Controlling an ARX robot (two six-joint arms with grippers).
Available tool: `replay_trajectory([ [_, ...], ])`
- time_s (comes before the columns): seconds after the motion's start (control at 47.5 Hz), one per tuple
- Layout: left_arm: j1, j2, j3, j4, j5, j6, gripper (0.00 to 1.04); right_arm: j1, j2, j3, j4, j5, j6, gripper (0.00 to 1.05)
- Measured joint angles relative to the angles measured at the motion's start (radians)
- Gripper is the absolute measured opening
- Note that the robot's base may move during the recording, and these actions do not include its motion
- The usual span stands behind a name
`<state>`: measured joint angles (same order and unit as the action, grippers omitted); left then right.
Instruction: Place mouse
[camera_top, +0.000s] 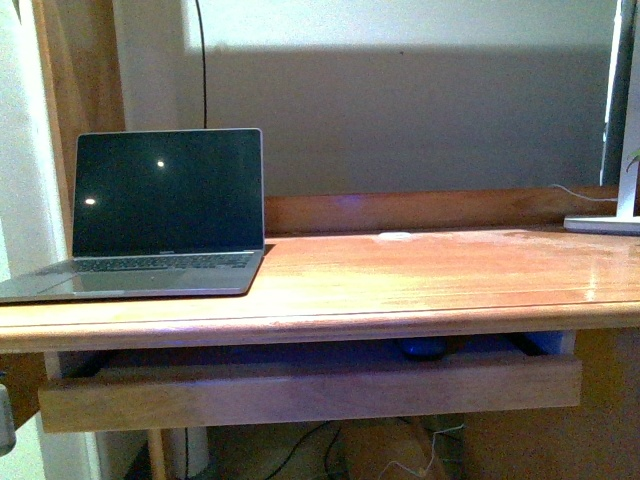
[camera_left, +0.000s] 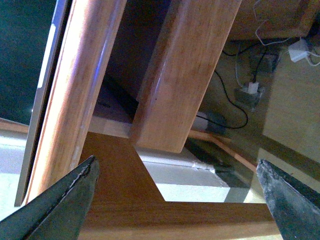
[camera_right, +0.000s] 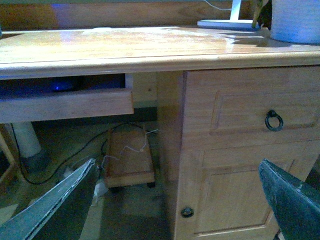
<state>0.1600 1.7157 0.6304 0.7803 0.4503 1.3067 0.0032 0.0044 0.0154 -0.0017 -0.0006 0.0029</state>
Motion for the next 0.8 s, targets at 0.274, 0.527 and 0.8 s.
replay_trajectory([
  [0.274,-0.027,0.196,0.131,0.105,0.017,0.125,0.97,0.000,0.000,0.000,0.000,0.000,0.000,0.97],
  [0.527,-0.056,0.336,0.231,0.154,0.022,0.176,0.97,0.000,0.000,0.000,0.000,0.000,0.000,0.97],
  [0.8,-0.080,0.466,0.322,0.263,0.035,0.252,0.97,0.000,0.000,0.000,0.000,0.000,0.000,0.97],
])
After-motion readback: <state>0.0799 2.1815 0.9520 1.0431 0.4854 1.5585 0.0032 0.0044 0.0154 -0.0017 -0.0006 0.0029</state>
